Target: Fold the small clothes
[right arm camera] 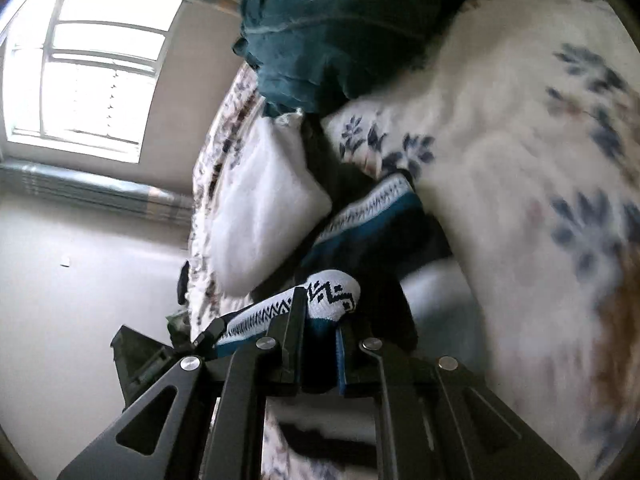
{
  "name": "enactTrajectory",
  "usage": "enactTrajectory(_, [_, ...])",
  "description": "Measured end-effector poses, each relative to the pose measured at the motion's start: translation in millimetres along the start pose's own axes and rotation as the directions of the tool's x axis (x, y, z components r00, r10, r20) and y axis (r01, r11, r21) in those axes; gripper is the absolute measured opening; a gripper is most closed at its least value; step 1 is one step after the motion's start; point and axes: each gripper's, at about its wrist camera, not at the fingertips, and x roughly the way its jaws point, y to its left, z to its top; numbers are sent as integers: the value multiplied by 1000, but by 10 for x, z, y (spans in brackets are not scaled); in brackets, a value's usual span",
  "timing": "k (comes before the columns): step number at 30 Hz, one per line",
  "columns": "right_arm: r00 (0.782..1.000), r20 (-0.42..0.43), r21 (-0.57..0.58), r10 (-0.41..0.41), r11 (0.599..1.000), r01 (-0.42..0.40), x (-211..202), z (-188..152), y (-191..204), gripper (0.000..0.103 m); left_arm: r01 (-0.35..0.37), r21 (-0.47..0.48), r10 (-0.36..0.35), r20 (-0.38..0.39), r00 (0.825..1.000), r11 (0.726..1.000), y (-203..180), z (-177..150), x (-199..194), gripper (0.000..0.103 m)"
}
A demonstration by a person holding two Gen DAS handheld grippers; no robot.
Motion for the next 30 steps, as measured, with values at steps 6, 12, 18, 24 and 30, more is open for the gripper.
enactTrajectory(6, [997, 46, -15, -64, 998, 65, -51, -24, -215, 58, -26, 80, 21, 66, 998, 996, 117, -10, -199, 34])
enactTrajectory(12, [991, 9, -22, -134, 991, 134, 128, -45, -419, 58, -166, 276, 165, 26, 986, 947, 8, 7, 178, 47])
enactTrajectory(18, [978, -31, -83, -204, 976, 201, 508, 179, -418, 35, -309, 516, 332, 50, 942, 799, -251, -37, 747, 17])
enactTrajectory(24, [960, 22, -180, -279, 943, 279, 561, 320, -235, 8, -297, 327, 314, 0, 950, 897, 206, 280, 727, 14])
enactTrajectory(30, [955, -104, -122, -278, 957, 265, 501, 374, -401, 35, -232, 292, 234, 30, 972, 928, 173, 29, 195, 46])
